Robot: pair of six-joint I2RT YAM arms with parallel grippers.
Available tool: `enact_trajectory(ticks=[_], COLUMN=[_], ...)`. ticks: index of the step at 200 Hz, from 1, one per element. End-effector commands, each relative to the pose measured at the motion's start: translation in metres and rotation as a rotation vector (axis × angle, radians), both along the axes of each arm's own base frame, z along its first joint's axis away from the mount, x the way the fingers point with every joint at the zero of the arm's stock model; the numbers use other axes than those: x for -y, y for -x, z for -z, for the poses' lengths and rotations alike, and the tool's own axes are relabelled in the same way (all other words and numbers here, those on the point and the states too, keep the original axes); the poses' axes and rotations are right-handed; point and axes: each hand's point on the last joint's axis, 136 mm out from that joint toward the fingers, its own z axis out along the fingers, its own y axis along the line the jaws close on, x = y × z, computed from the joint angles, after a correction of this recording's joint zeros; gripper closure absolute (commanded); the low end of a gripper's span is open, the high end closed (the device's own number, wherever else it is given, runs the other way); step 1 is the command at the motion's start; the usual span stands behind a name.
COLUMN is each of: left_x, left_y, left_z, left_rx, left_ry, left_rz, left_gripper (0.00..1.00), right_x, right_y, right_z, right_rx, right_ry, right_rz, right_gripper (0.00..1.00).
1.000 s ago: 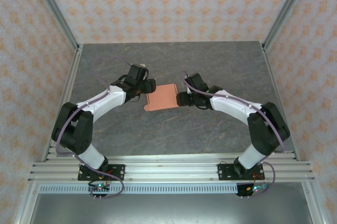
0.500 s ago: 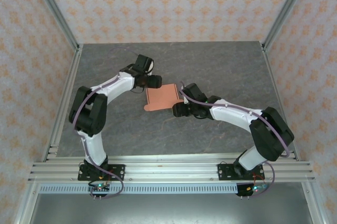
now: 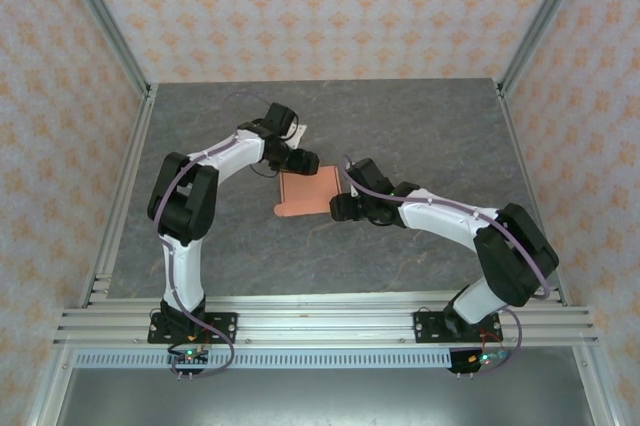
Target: Fold the paper box
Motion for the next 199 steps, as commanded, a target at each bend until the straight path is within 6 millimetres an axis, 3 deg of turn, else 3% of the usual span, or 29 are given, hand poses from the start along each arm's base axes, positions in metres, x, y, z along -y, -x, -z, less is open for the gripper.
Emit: enact_trajectory(ticks=[1,47,62,70,74,85,148,199], left_x=[-0.003,-0.005,-0.003,-0.003,-0.002,-0.001,-0.002,-0.005], left_y=[0.01,0.016,0.02,0.024,0.025,0.031,0.061,0.055], left_z=[-0.012,-0.01,-0.01,-0.006,-0.016,-0.017,-0.008,0.003], left_rx=[-0.01,-0.022,-0.03,-0.044,-0.025,-0.03,-0.062,-0.071], left_ry=[0.048,0.054,0.075,0.084,0.1,0.119,0.181,0.155], left_rz=[-0.026,-0.051,-0.05,-0.052,-0.049,-0.046,-0.059,-0.074], left_gripper=[0.27,0.27,0.27,0.27,0.27,0.27,0.27,0.27], right_x=[-0.002,-0.022,-0.025,-0.027,-0.027,-0.029,-0.025,-0.019], right_y=[0.006,0.036,0.036,0.035,0.033,0.028,-0.005,-0.023], right_z=[-0.008,-0.01,-0.007,-0.007,-0.008,-0.009,-0.003,0.0], right_rx=[-0.02,-0.14,-0.149,-0.146,-0.144,-0.143,-0.218,-0.235], right_ry=[-0.033,-0.249,-0.283,-0.288,-0.293,-0.312,-0.477,-0.574], right_rz=[0.013,0.0,0.015,0.021,0.024,0.04,0.136,0.196], right_gripper=[0.39,0.41,0.41,0.41,0.41,0.41,0.52,0.62])
